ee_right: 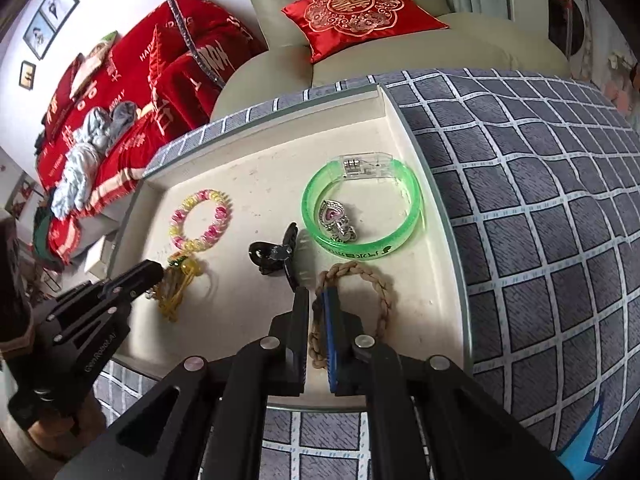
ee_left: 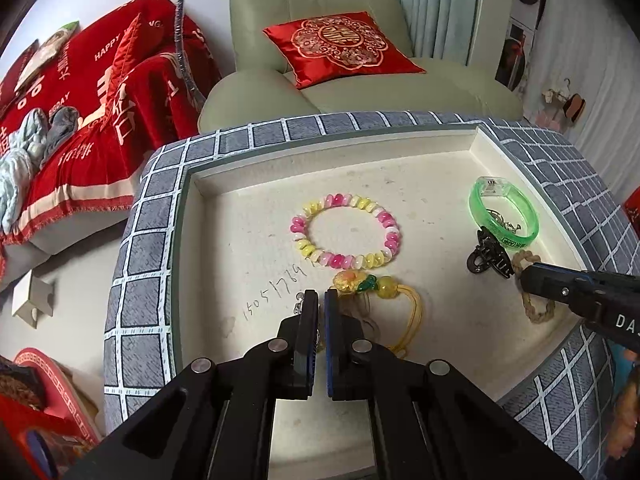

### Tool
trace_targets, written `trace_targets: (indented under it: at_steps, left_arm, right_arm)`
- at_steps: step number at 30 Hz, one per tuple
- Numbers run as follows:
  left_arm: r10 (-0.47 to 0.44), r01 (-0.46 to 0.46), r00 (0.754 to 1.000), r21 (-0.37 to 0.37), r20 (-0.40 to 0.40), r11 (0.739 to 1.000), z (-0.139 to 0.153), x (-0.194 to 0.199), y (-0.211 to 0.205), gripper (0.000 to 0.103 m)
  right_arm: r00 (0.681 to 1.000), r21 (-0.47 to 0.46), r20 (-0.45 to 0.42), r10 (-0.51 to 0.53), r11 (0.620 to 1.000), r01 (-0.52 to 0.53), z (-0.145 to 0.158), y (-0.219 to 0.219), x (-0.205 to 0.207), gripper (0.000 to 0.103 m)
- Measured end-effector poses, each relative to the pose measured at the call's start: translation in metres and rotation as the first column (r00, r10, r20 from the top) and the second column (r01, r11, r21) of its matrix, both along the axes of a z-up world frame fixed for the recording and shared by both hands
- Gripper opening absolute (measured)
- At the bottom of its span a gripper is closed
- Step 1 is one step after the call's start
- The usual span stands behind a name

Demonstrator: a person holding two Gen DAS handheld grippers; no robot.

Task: Organize jewelry
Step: 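Carry both items into the tray and open both tools to release them, then move both tools back out over the silver hair pin and coiled hair tie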

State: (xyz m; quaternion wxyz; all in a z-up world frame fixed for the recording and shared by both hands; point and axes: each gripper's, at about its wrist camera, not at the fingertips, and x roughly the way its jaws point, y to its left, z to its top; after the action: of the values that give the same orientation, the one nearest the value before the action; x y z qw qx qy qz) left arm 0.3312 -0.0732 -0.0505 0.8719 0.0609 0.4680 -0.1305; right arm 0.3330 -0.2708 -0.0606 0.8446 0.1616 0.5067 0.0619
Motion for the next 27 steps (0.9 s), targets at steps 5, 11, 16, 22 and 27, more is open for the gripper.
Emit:
trace_targets:
  at_steps: [5, 11, 16, 22, 27]
  left_arm:
    - [0.011, -0.011, 1.000, -0.005, 0.020, 1.000, 0.004, -0.001, 0.003, 0.019]
    - [0.018, -0.016, 0.999, -0.025, 0.047, 1.000, 0.015, -0.006, 0.006, 0.019]
    - [0.020, -0.018, 0.997, -0.026, 0.072, 0.999, 0.022, -0.011, 0.007, 0.019]
    - [0.023, -0.020, 0.997, -0.040, 0.080, 0.999, 0.030, -0.017, 0.010, 0.019]
    - [0.031, -0.026, 0.996, -0.056, 0.089, 0.998, 0.038, -0.022, 0.015, 0.019]
  right_arm:
    - [0.999, 0.016, 0.041, 0.010, 1.000, -0.011, 0.010, 0.003, -0.003, 0.056]
    - [0.997, -0.005, 0.072, 0.021, 1.000, -0.021, 0.025, 0.014, -0.006, 0.056]
    - [0.997, -0.014, 0.081, 0.005, 1.000, -0.004, 0.031, 0.012, -0.009, 0.059]
    - [0.996, -0.024, 0.087, 0.000, 1.000, 0.002, 0.039, 0.012, -0.016, 0.062]
    - [0.995, -0.039, 0.099, 0.007, 0.999, -0.003, 0.045, 0.016, -0.020, 0.068]
